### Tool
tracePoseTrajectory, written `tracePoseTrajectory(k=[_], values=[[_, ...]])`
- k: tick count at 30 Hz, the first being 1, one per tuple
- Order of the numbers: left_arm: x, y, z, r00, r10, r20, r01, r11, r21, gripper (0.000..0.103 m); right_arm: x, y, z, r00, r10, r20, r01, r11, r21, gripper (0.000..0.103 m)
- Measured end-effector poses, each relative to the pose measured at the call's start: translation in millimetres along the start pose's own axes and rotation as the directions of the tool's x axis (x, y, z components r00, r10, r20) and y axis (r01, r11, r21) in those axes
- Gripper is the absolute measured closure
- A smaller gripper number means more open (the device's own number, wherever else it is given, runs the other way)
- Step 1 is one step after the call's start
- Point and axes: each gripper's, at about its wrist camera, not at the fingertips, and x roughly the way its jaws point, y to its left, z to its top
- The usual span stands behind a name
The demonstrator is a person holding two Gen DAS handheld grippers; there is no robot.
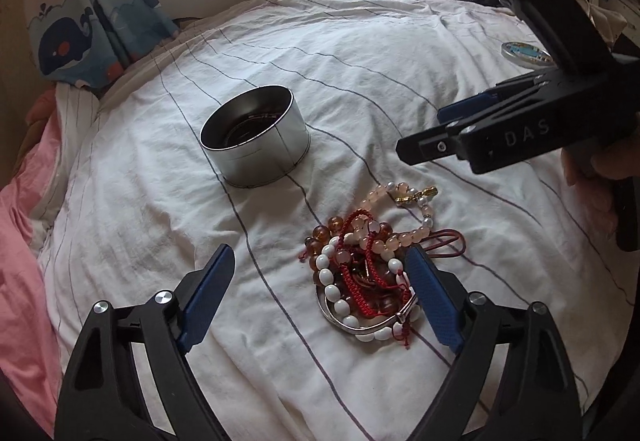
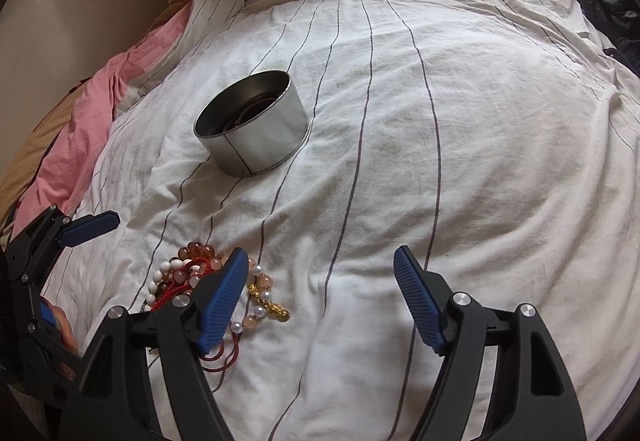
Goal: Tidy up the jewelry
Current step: 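Move the open left tool back over the jewelry pile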
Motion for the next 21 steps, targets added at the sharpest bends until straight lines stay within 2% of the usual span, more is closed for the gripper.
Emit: tracePoseTrajectory(k=[2,5,7,10,15,18,19,21], values=[[6,3,0,1.0,-0.01,-0.018,0.009,1.0,-0.015,0.031,-1,-1,1,1.0,0.001,0.003,-0.001,1.0,0.006,0.031],[11,8,2,0.999,-0.041,-0.03,0.04,0.998,-0.042,0.05,-2,0,2,1.0,0.006,0.005,-0.006,1.0,0.005,0.031],[16,13,3,0.997,-0.058,-0.041,0.056,0.997,-0.062,0.071,-1,0,1,1.0,0.007,0.005,-0.007,1.0,0.003,0.031],[18,19,3,0.998,-0.052,-0.039,0.049,0.996,-0.081,0.081,-2,-1,2,1.0,0.009,0.007,-0.009,1.0,0.006,0.031],[16,44,3,1.0,-0.008,-0.027,0.003,0.985,-0.174,0.084,-3,-4,2,1.0,0.012,0.013,-0.012,1.0,0.016,0.031],[17,61,1,0.999,-0.013,-0.035,0.004,0.972,-0.234,0.084,-4,-3,2,1.0,0.014,0.013,-0.014,1.0,0.013,0.031],[17,65,0,0.999,-0.04,-0.03,0.031,0.967,-0.253,0.084,-4,-3,2,1.0,0.015,0.013,-0.015,1.0,0.012,0.031],[14,66,0,0.99,-0.141,0.012,0.139,0.954,-0.266,0.084,-4,-3,2,1.0,0.019,0.01,-0.019,1.0,0.009,0.031]])
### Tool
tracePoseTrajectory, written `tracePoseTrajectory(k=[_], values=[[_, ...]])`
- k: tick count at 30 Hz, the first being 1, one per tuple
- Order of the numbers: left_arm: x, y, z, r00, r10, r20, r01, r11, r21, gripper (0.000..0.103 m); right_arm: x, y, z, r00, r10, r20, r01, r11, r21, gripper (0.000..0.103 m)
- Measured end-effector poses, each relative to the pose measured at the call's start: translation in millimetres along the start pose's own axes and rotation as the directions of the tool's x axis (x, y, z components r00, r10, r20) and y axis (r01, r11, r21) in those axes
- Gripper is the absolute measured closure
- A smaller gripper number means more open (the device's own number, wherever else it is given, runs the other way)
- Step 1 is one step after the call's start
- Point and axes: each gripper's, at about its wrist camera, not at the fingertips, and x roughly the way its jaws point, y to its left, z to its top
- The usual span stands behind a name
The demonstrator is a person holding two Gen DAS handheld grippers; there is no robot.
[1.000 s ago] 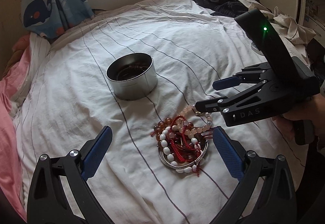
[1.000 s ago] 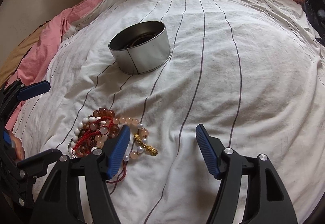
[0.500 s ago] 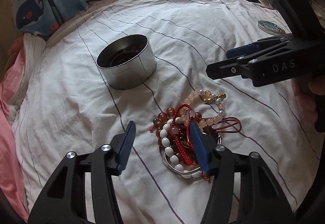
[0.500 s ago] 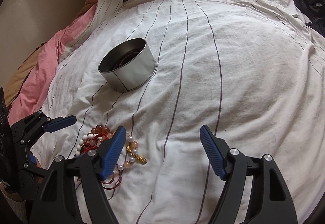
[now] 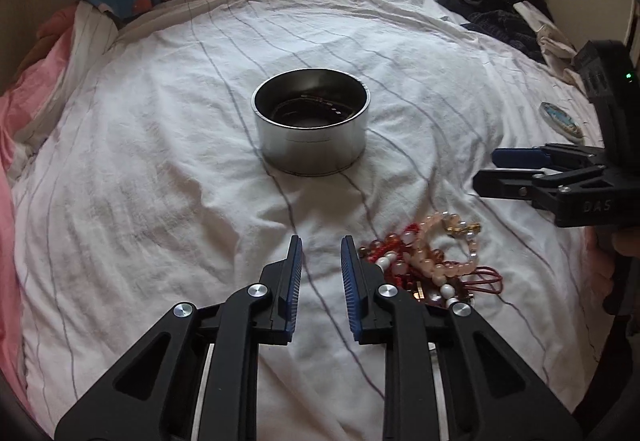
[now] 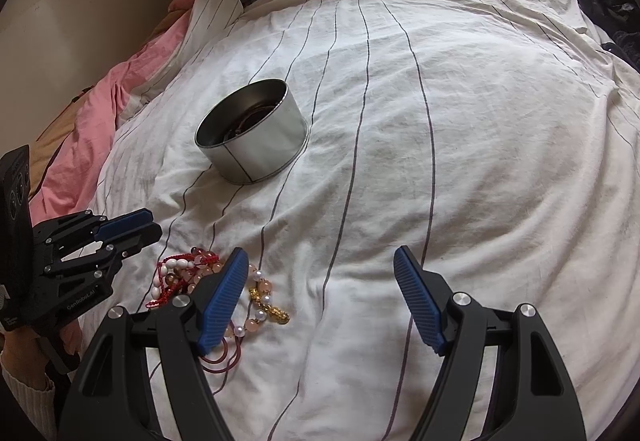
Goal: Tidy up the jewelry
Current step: 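Move the open left tool back over the jewelry pile, then close the left tool on the red string bracelet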
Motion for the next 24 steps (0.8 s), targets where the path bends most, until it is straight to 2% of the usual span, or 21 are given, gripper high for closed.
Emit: tracePoseTrajectory(k=[2,4,6,8,12,14,15,18,24], values=[[-3,-10,0,0.998,-0.059,0.013,0.059,0.998,0.035,0.079,0,0,0,1.0,-0.002,-0.001,0.002,1.0,-0.002,0.031],[0,-22,-1,0.998,-0.06,0.02,0.058,0.996,0.071,0.061,0,0,0,1.0,-0.001,-0.002,0.001,1.0,0.001,0.031],[9,-29,-4,0.999,-0.046,-0.018,0.048,0.996,0.071,0.06,0,0,0,1.0,-0.002,-0.004,0.002,1.0,-0.002,0.031],[19,-25,-6,0.997,-0.052,-0.065,0.054,0.998,0.027,0.06,1,1,-1,1.0,-0.001,-0.005,0.001,1.0,-0.004,0.031],[26,-10,-9,0.985,-0.141,-0.103,0.131,0.987,-0.092,0.06,1,0,-1,1.0,0.0,-0.004,0.0,1.0,0.0,0.031],[26,-5,-9,0.978,-0.183,-0.099,0.17,0.977,-0.132,0.069,0,0,-1,1.0,0.001,-0.003,-0.001,1.0,0.001,0.031],[25,-4,-9,0.978,-0.185,-0.093,0.172,0.976,-0.137,0.081,0,0,-1,1.0,0.001,-0.003,-0.001,1.0,0.001,0.031],[21,0,-8,0.979,-0.188,-0.072,0.176,0.973,-0.151,0.096,1,0,-1,1.0,0.002,-0.006,-0.002,1.0,-0.002,0.031],[10,12,-3,0.976,-0.218,-0.015,0.211,0.956,-0.202,0.096,2,1,-1,1.0,0.002,-0.013,-0.002,1.0,-0.006,0.031]])
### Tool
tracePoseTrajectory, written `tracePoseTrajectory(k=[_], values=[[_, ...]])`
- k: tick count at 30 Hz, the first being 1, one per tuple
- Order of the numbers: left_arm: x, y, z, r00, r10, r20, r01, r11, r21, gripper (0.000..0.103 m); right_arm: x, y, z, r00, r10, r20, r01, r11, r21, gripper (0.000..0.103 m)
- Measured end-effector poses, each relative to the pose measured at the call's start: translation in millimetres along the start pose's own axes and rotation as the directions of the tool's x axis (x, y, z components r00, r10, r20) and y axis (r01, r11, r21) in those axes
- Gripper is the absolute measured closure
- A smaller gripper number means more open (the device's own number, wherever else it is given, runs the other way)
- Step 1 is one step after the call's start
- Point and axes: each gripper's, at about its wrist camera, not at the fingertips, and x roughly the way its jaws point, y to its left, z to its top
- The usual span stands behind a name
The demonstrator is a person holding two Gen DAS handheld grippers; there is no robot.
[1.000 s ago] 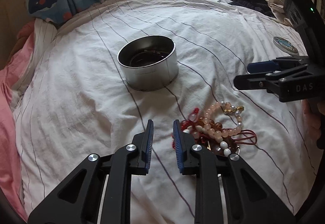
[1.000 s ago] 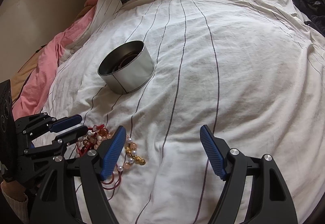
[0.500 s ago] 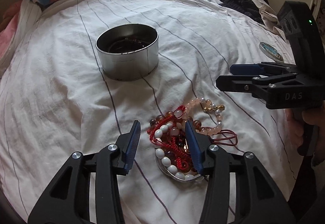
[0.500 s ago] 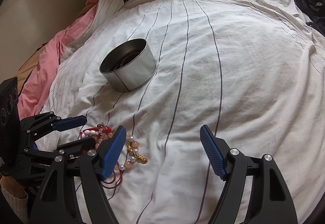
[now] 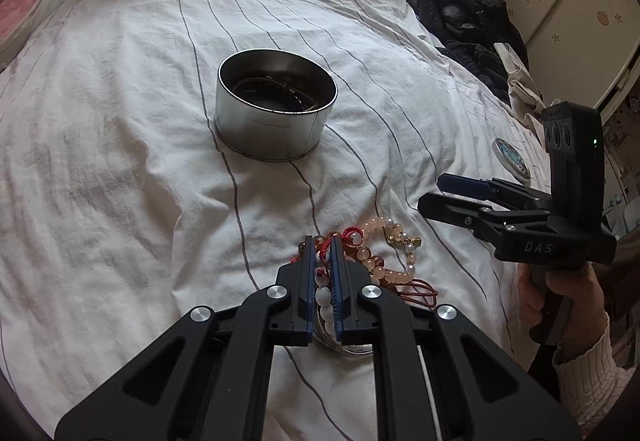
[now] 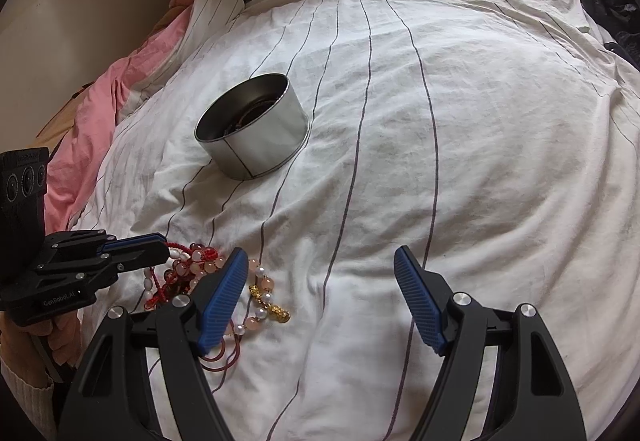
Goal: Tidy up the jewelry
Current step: 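Close the left tool on the red string bracelet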
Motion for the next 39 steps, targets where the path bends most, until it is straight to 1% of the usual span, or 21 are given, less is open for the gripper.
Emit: tracePoseTrajectory(k=[2,5,6,8,9,11,13,18,22,23,24,25,26,27,29,30,31,33,34,36,39], values=[[-6,3,4,0.999,-0.017,0.031,0.018,1.0,-0.019,0.096,0,2,-1,1.0,0.007,-0.004,-0.008,1.0,-0.012,0.031],[-13,13,8,0.996,-0.08,0.05,0.084,0.994,-0.072,0.096,3,8,-2,1.0,0.019,-0.022,-0.019,0.999,-0.04,0.031],[-13,16,8,0.997,-0.064,0.044,0.067,0.995,-0.077,0.096,4,9,-3,0.999,0.017,-0.03,-0.018,0.999,-0.047,0.031],[-9,17,7,0.999,0.034,0.019,-0.033,0.998,-0.053,0.096,7,12,-5,0.999,0.014,-0.043,-0.017,0.998,-0.061,0.031],[-6,17,7,0.998,0.063,0.004,-0.063,0.997,-0.046,0.096,8,14,-5,0.999,0.014,-0.047,-0.017,0.998,-0.067,0.031],[-5,21,6,0.998,0.069,-0.001,-0.069,0.997,-0.046,0.096,9,16,-6,0.999,0.009,-0.05,-0.013,0.997,-0.077,0.031],[-7,20,6,0.996,0.087,0.012,-0.087,0.996,-0.03,0.096,10,17,-7,0.999,0.005,-0.053,-0.01,0.997,-0.082,0.031],[-14,25,7,0.995,0.099,0.031,-0.098,0.994,-0.039,0.096,10,18,-7,0.998,0.009,-0.057,-0.014,0.996,-0.088,0.031],[-11,23,8,0.996,0.083,0.018,-0.083,0.996,-0.022,0.095,12,23,-8,0.997,0.017,-0.069,-0.025,0.994,-0.111,0.031],[-8,20,7,0.997,0.081,0.004,-0.081,0.997,-0.007,0.094,13,25,-9,0.997,0.017,-0.074,-0.025,0.992,-0.12,0.031],[-5,18,6,0.996,0.091,-0.002,-0.091,0.996,0.003,0.085,14,27,-10,0.997,0.013,-0.078,-0.023,0.991,-0.13,0.031],[-1,16,5,0.995,0.104,-0.007,-0.104,0.995,0.013,0.07,15,29,-11,0.997,0.007,-0.082,-0.019,0.99,-0.14,0.031],[3,14,3,0.993,0.119,-0.009,-0.119,0.993,0.022,0.064,17,31,-11,0.996,0.003,-0.086,-0.016,0.989,-0.147,0.031],[6,13,3,0.991,0.132,-0.006,-0.132,0.991,0.029,0.06,18,32,-12,0.996,-0.001,-0.089,-0.013,0.988,-0.153,0.031],[13,10,2,0.99,0.141,-0.011,-0.14,0.989,0.047,0.06,19,33,-13,0.996,-0.007,-0.094,-0.008,0.987,-0.161,0.031],[15,9,2,0.988,0.15,-0.016,-0.149,0.987,0.06,0.064,19,33,-14,0.995,-0.009,-0.095,-0.006,0.987,-0.162,0.031],[18,7,1,0.986,0.167,-0.023,-0.165,0.983,0.079,0.078,20,32,-14,0.995,-0.009,-0.096,-0.006,0.987,-0.162,0.031],[20,3,1,0.979,0.203,-0.036,-0.197,0.973,0.12,0.098,20,31,-14,0.995,-0.009,-0.097,-0.007,0.987,-0.159,0.031],[18,2,1,0.978,0.207,-0.03,-0.202,0.971,0.129,0.101,20,30,-14,0.995,-0.009,-0.097,-0.007,0.987,-0.158,0.031],[8,1,4,0.981,0.195,0.0,-0.193,0.973,0.127,0.101,20,30,-14,0.995,-0.008,-0.097,-0.007,0.988,-0.156,0.031],[-11,5,10,0.986,0.159,0.058,-0.163,0.984,0.079,0.101,20,31,-13,0.995,-0.008,-0.096,-0.007,0.988,-0.157,0.031]])
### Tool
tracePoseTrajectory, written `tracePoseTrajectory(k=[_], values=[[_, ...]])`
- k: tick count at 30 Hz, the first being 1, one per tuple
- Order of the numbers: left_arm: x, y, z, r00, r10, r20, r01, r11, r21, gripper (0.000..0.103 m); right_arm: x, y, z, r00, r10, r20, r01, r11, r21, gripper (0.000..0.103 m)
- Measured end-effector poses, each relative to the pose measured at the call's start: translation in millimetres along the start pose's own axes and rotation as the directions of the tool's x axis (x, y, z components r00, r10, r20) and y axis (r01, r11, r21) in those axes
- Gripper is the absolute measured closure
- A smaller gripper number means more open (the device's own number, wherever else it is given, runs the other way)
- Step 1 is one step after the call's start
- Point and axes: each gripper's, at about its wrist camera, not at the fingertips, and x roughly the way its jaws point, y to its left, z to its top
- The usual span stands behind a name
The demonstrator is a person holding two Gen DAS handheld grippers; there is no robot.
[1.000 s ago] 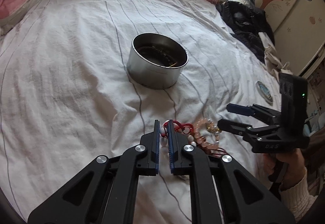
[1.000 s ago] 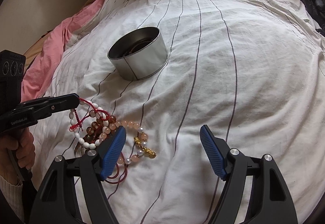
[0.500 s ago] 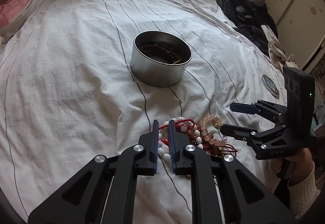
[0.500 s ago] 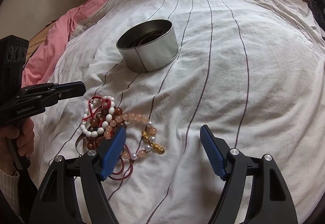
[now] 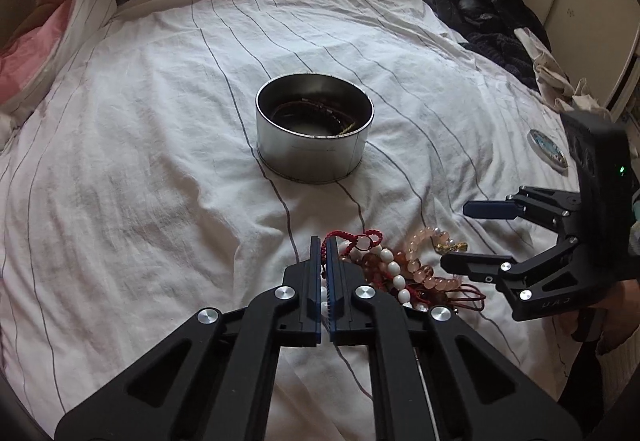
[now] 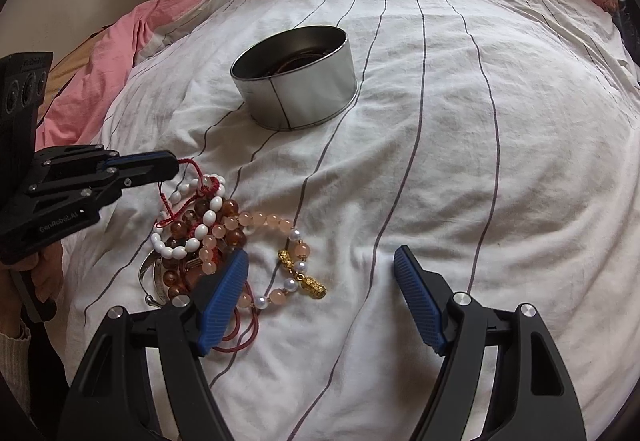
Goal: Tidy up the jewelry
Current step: 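Close the left tool on the red string bracelet, then lift the red string bracelet with the left tool while the right tool grasps the pink bead bracelet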
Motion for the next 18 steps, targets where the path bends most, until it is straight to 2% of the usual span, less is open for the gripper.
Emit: tracePoseTrajectory(k=[5,7,14,15,16,17,18], values=[[-21,22,5,0.993,-0.069,0.094,0.079,0.99,-0.113,0.101,1,2,-1,1.0,0.004,-0.004,-0.005,1.0,-0.016,0.031],[-27,25,6,0.988,-0.089,0.123,0.105,0.986,-0.13,0.101,2,3,-1,1.0,-0.001,-0.007,0.0,1.0,-0.026,0.031],[-29,23,7,0.989,-0.084,0.119,0.099,0.987,-0.126,0.101,7,5,-2,1.0,-0.021,-0.006,0.021,0.999,-0.035,0.031],[-28,22,7,0.99,-0.083,0.115,0.097,0.987,-0.125,0.101,7,7,-2,1.0,-0.027,-0.003,0.027,0.999,-0.045,0.033],[-28,22,7,0.99,-0.084,0.111,0.098,0.987,-0.125,0.101,7,9,-2,0.999,-0.038,0.0,0.038,0.997,-0.061,0.039],[-27,21,6,0.99,-0.085,0.109,0.099,0.987,-0.125,0.101,7,11,-3,0.999,-0.042,0.001,0.042,0.996,-0.079,0.062],[-27,21,6,0.991,-0.085,0.108,0.098,0.987,-0.124,0.1,6,12,-2,1.0,-0.029,0.001,0.029,0.996,-0.084,0.079]])
